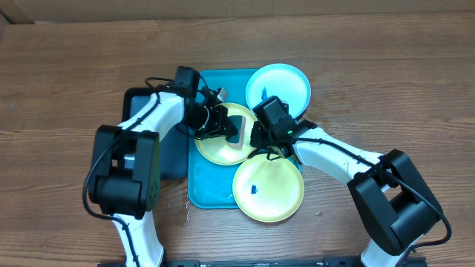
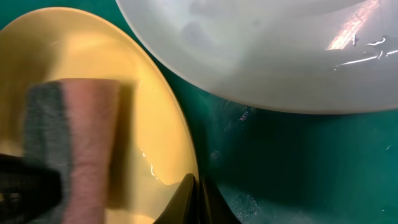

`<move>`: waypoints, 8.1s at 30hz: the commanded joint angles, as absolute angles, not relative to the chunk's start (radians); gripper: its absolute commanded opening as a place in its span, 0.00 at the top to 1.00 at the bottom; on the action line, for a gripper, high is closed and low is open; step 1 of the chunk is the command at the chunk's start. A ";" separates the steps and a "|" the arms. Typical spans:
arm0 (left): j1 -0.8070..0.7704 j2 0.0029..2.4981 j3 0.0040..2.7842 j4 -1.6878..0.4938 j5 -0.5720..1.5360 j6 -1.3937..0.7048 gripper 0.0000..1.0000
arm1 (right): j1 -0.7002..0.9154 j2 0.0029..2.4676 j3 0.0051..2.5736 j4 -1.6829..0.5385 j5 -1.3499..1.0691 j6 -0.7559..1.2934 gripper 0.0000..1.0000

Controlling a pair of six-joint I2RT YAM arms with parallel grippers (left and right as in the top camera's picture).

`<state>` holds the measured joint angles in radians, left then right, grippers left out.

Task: Clean dirty plates on tray and stack at the side
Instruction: 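Scrub the yellow plate surface with the sponge in the left gripper, then move the left gripper back and drop the sponge into the black tray, then lift the yellow plate with the right gripper and tilt it over the black tray, then hold the yellow plate tilted above the black tray to drain water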

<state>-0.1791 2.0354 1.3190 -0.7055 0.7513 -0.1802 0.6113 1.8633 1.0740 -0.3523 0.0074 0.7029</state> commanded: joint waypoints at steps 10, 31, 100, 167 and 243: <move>-0.224 1.859 1.340 -0.833 0.240 -0.172 0.96 | 0.623 1.845 1.066 -0.345 -0.001 0.700 0.96; -0.212 2.016 1.353 -0.728 0.735 -0.135 0.96 | 0.623 1.845 1.066 -0.347 -0.001 0.699 0.96; 0.079 1.676 1.173 -0.902 -0.033 -0.247 0.95 | 0.622 1.845 1.066 -0.349 -0.001 0.685 0.96; 0.405 1.589 1.501 -1.095 0.252 -0.337 0.00 | 0.654 1.871 1.544 -0.645 -0.040 0.676 0.96; 0.405 1.589 1.501 -1.095 0.252 -0.337 0.00 | 0.944 2.039 1.544 0.772 0.496 -0.802 0.96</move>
